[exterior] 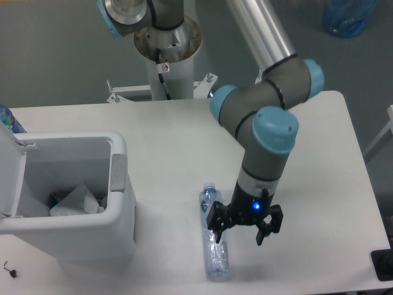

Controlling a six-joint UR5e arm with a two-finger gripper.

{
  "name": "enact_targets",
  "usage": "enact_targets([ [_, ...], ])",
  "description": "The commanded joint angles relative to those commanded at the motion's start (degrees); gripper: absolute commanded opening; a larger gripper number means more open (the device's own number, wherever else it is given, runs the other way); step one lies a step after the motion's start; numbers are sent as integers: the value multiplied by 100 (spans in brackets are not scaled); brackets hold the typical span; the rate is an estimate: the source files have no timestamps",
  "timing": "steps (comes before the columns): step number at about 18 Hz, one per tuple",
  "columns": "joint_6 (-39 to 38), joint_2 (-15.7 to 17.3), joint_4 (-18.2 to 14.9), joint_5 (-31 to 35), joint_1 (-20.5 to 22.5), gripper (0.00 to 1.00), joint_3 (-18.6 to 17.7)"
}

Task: Place the trash in the trash can
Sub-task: 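Move the open gripper over the clear water bottle, then lower onto the bottle's cap end and close the gripper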

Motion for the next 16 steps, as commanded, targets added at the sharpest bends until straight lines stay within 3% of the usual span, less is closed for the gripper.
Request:
enact_targets([
  [11, -35, -660, 53, 790, -343, 100, 246],
  [16, -44, -722, 70, 861, -422, 100, 229],
])
